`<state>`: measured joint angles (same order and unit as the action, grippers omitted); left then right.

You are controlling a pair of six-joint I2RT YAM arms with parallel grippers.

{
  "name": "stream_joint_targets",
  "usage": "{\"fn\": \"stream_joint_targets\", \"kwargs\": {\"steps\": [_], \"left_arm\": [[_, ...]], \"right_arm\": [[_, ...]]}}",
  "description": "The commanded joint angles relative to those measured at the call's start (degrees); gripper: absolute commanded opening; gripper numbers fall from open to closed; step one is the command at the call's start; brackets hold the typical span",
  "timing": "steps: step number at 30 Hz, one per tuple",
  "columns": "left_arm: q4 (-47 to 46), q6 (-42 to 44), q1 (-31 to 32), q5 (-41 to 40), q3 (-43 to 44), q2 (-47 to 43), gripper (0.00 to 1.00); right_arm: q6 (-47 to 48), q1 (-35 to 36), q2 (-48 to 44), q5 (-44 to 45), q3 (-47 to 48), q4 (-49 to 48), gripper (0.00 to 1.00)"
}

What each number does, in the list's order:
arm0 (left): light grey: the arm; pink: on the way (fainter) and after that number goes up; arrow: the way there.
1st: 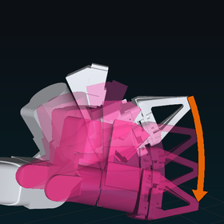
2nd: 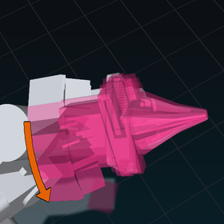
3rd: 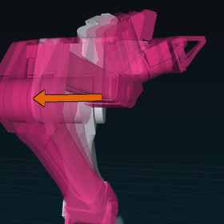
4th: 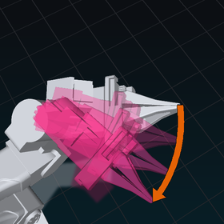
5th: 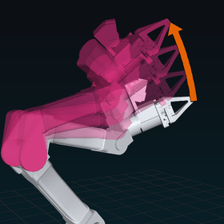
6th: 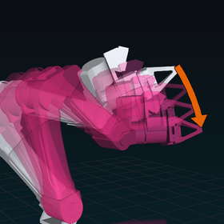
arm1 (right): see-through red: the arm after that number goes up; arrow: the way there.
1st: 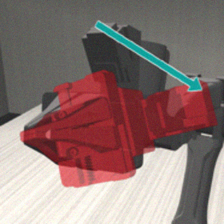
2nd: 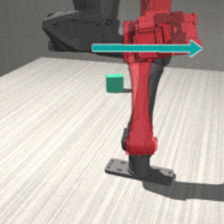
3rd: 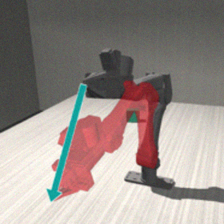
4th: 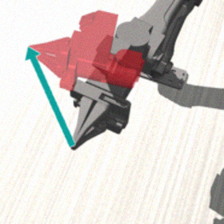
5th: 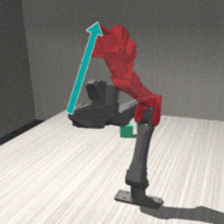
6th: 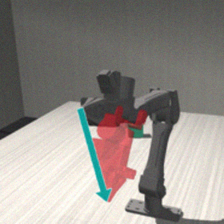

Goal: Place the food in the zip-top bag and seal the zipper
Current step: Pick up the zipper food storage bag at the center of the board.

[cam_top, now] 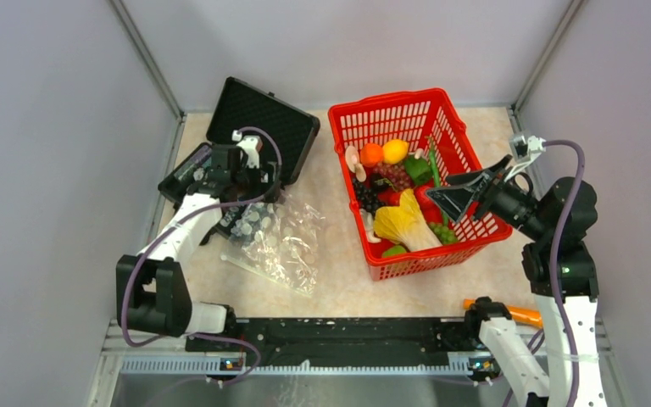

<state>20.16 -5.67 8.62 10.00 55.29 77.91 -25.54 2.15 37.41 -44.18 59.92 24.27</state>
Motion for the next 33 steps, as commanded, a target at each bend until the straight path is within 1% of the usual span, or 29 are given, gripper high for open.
{"fn": "stream_joint_targets", "kwargs": {"steps": [1, 5, 6, 8, 10, 13, 17, 18, 20, 22, 24, 25, 27, 28, 29, 31, 33], "left_arm": [[1.83, 3.18, -0.36, 5.59, 2.71, 0.61, 0.90], [6.56, 4.93, -0.36, 6.62, 3.78, 2.29, 0.81], [7.03, 5.12, -0.36, 6.95, 3.82, 2.64, 0.77], [7.27, 4.59, -0.36, 6.97, 3.86, 2.87, 0.66], [6.82, 4.69, -0.36, 8.15, 3.53, 2.69, 0.59], [6.58, 4.71, -0.37, 8.68, 3.29, 2.83, 0.39], [6.42, 4.09, -0.36, 9.40, 3.45, 2.95, 0.02], [6.36, 3.75, -0.36, 10.13, 3.44, 2.42, 0.00], [6.06, 3.03, -0.36, 11.95, 3.21, 0.29, 0.00], [4.25, 0.87, -0.36, 12.48, 2.63, -3.85, 0.00], [-1.11, -3.66, -0.36, 12.51, 0.34, -10.56, 0.00], [-5.21, -6.22, -0.36, 12.57, -1.43, -14.59, 0.00], [-13.01, -14.27, -0.41, 10.24, -5.18, -22.09, 0.00], [-17.13, -17.71, -0.44, 8.75, -7.50, -25.14, 0.00], [-18.88, -21.01, -0.51, 6.76, -8.30, -27.55, 0.00], [-19.26, -26.26, -0.76, 3.52, -8.49, -30.42, 0.00], [-17.64, -31.06, -1.24, 0.44, -8.21, -31.41, 0.00]], "right_arm": [[0.77, 0.40, -0.10, -0.79, -0.52, -1.08, 0.83], [-0.74, 0.41, -0.05, -1.46, -2.18, -3.17, 0.83], [-1.01, 0.43, -0.05, -1.78, -2.55, -3.53, 0.83], [-1.59, 0.40, -0.19, -2.04, -3.22, -4.27, 0.83], [-1.70, 0.43, -0.20, -2.05, -3.44, -4.04, 0.83], [-1.54, 0.42, -0.38, -1.78, -3.32, -3.63, 0.83], [-1.86, 0.41, -0.63, -1.55, -3.72, -4.12, 0.83], [-2.12, 0.40, -0.57, -1.83, -3.92, -4.36, 0.83], [-2.35, 0.44, -0.50, -2.49, -4.17, -4.62, 0.82], [-2.40, 0.46, -0.38, -3.22, -4.14, -4.51, 0.84], [-3.25, 0.47, -0.33, -5.60, -4.03, -5.57, 0.88], [-4.33, 0.60, -0.37, -6.89, -4.19, -7.11, 0.89], [-6.55, 1.29, -0.57, -7.81, -4.21, -9.88, 0.90], [-6.41, 2.08, -0.33, -7.28, -3.64, -9.54, 0.90], [-5.19, 3.32, 0.13, -5.89, -2.44, -7.75, 0.90], [-2.23, 6.86, 1.78, -0.81, 1.11, -2.28, 0.90], [0.57, 13.21, 3.82, 4.78, 4.37, 1.65, 0.90]]}}
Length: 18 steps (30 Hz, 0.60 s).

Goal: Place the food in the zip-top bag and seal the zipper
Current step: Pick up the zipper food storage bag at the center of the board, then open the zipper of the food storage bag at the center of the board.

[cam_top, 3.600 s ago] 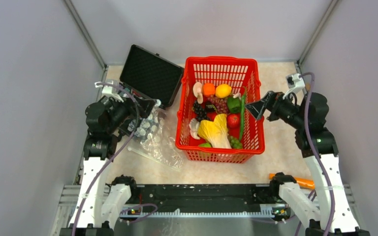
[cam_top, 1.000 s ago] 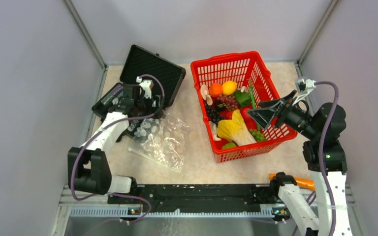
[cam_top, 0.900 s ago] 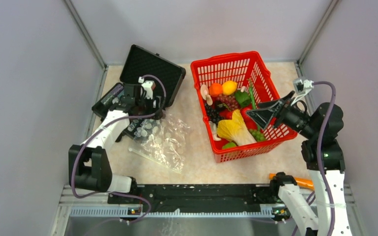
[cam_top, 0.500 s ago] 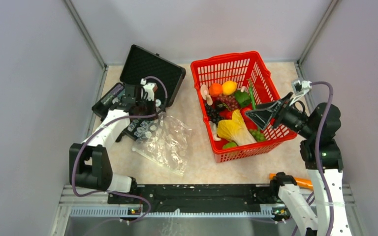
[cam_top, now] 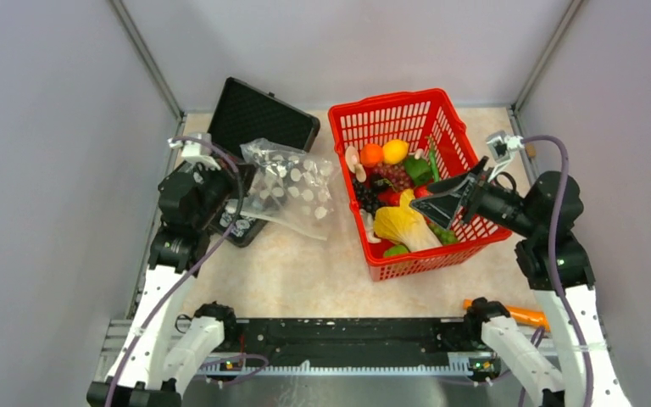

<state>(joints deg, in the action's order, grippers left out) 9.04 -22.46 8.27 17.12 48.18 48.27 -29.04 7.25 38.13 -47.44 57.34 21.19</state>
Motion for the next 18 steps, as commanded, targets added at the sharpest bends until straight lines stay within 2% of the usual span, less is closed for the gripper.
{"fn": "stream_joint_targets", "kwargs": {"steps": [1, 4, 7, 9, 11, 14, 18], "left_arm": [[-6.55, -17.08, -1.20, -7.21, -1.53, -1.97, 0.00], [-8.07, -23.59, -1.95, -7.76, -3.50, -2.75, 0.00], [-6.10, -25.41, -3.18, -9.58, -3.62, -3.77, 0.00], [-3.47, -25.29, -4.72, -11.20, -2.71, -5.01, 0.00], [-1.44, -25.60, -7.49, -11.98, -2.15, -6.90, 0.00], [-0.26, -27.38, -13.42, -10.01, -1.92, -8.61, 0.00], [0.12, -30.45, -21.53, 3.83, -0.20, -5.70, 0.00]], "right_arm": [[5.09, 11.52, 4.30, 11.86, 8.34, 6.35, 0.89], [6.25, 25.18, 8.73, 25.61, 9.97, 6.54, 0.87], [9.86, 41.50, 14.96, 45.40, 13.35, 6.19, 0.87], [12.08, 48.74, 20.28, 52.43, 17.95, 7.16, 0.88], [12.85, 52.30, 24.06, 52.59, 19.54, 3.76, 0.85], [12.36, 55.40, 27.73, 52.01, 17.01, -6.25, 0.81], [13.87, 60.61, 34.80, 58.08, 16.96, -10.44, 0.82]]}}
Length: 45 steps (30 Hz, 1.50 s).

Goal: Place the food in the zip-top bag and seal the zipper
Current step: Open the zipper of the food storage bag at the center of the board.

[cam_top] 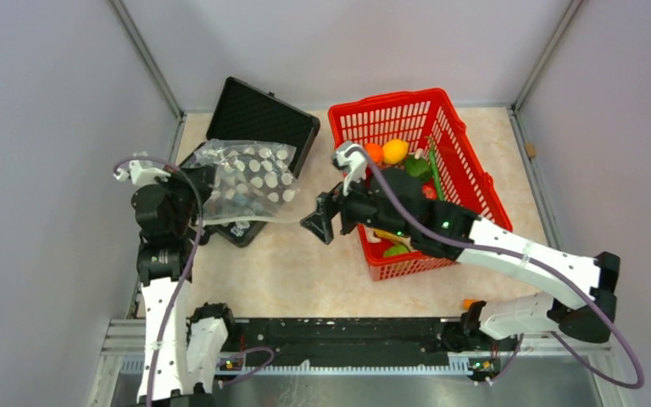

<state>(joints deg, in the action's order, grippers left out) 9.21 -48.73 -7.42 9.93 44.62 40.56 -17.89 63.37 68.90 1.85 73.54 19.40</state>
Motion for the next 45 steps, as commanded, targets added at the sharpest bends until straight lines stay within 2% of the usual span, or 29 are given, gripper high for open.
{"fn": "stream_joint_targets", "kwargs": {"steps": [1, 3, 5, 9, 13, 17, 21, 27, 29, 35, 39, 45], "left_arm": [[-0.29, -5.28, -7.02, 14.02, 3.22, 2.95, 0.00], [-4.94, -9.29, -8.63, 20.20, 1.46, 3.64, 0.00], [-8.64, -12.54, -9.01, 22.49, 0.19, 3.01, 0.00], [-6.49, -11.83, -9.65, 23.48, 3.23, 1.89, 0.00], [1.51, -6.71, -9.81, 19.80, 7.19, -1.29, 0.00], [10.40, -0.65, -9.81, 13.31, 12.11, -4.12, 0.00], [17.20, 4.13, -9.81, 8.51, 15.93, -5.94, 0.00], [18.22, 4.27, -9.16, 9.51, 16.68, -6.99, 0.00], [18.14, 4.18, -8.90, 10.18, 16.90, -7.02, 0.00], [19.08, 5.37, -8.07, 9.41, 17.96, -7.28, 0.00], [20.42, 6.74, -7.49, 7.99, 19.04, -7.67, 0.00], [20.19, 7.25, -6.74, 7.98, 19.16, -7.85, 0.00]], "right_arm": [[3.15, 5.50, 5.34, 11.82, 0.94, -9.29, 0.82], [3.71, 6.24, 7.16, 12.55, 0.66, -11.66, 0.81], [3.80, 6.31, 8.46, 11.87, -0.42, -14.93, 0.78], [4.32, 6.24, 12.83, 15.04, 2.04, -12.98, 0.78], [3.19, 4.96, 17.28, 16.78, 5.48, -10.52, 0.78], [0.37, 2.17, 18.40, 14.70, 4.62, -12.98, 0.78], [0.63, -0.19, 18.31, 6.96, 3.85, -15.96, 0.83], [-1.60, -2.95, 20.18, -0.97, 1.83, -24.24, 0.83], [-2.48, -3.19, 21.60, -2.88, 3.37, -24.28, 0.82], [-5.69, -4.12, 23.29, -3.73, 1.55, -28.85, 0.79], [-6.53, -4.19, 23.80, -2.57, 0.12, -31.72, 0.81], [-7.62, -4.28, 25.27, -8.64, -0.72, -37.07, 0.71]]}}
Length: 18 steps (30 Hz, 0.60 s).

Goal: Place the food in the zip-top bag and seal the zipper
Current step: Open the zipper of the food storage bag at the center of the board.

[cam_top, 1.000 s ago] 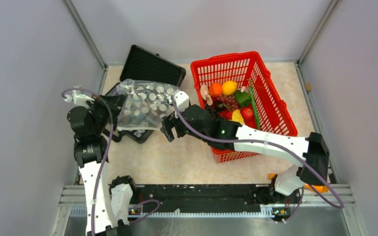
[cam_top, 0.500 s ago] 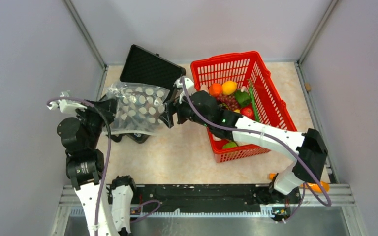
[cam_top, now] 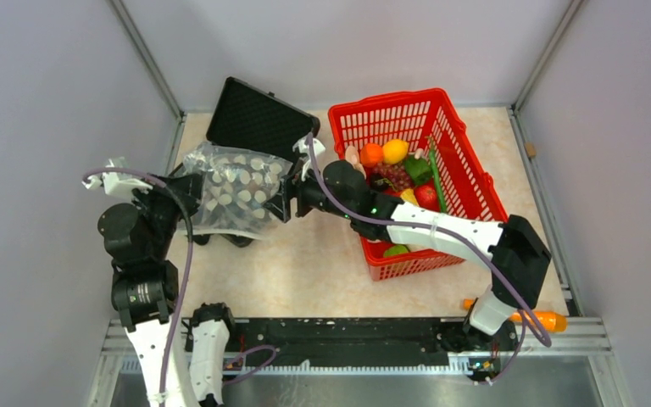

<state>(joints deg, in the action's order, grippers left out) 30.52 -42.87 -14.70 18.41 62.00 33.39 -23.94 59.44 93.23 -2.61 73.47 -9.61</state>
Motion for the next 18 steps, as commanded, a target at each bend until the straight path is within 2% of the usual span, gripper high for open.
{"fn": "stream_joint_targets", "kwargs": {"steps": [1, 5, 6, 9, 12, 14, 16, 18], "left_arm": [[-1.22, 1.39, 0.62, -0.45, 1.73, -0.72, 0.00], [-1.88, 1.57, 1.01, 0.03, 1.64, -0.84, 0.00], [-2.05, 1.49, 0.99, 0.26, 1.55, -0.79, 0.00], [-2.77, 1.18, 1.06, 0.61, 1.18, -0.72, 0.00], [-3.39, 1.30, 1.08, 0.71, 0.31, -0.77, 0.00], [-3.02, 2.04, 1.08, -0.58, -0.06, -0.69, 0.00], [-2.55, 3.20, 1.09, -2.04, -0.54, -0.59, 0.00], [-2.55, 3.87, 1.08, -2.96, -1.38, -0.47, 0.00]], "right_arm": [[-2.18, -0.41, 0.84, -4.38, -1.37, -9.53, 0.68], [-2.92, -0.46, 0.91, -4.49, -2.72, -12.10, 0.67], [-2.88, -0.42, 1.17, -4.44, -2.71, -12.12, 0.63], [-2.99, -0.43, 1.89, -3.86, -2.67, -11.97, 0.48], [-3.10, -0.53, 1.76, -2.11, -3.27, -12.36, 0.26], [-2.39, -0.52, 1.04, -0.84, -3.56, -12.05, 0.07], [-1.21, -0.53, -0.16, 0.53, -3.77, -10.79, 0.00], [0.00, -0.48, -1.20, 1.93, -3.57, -8.98, 0.00]]}}
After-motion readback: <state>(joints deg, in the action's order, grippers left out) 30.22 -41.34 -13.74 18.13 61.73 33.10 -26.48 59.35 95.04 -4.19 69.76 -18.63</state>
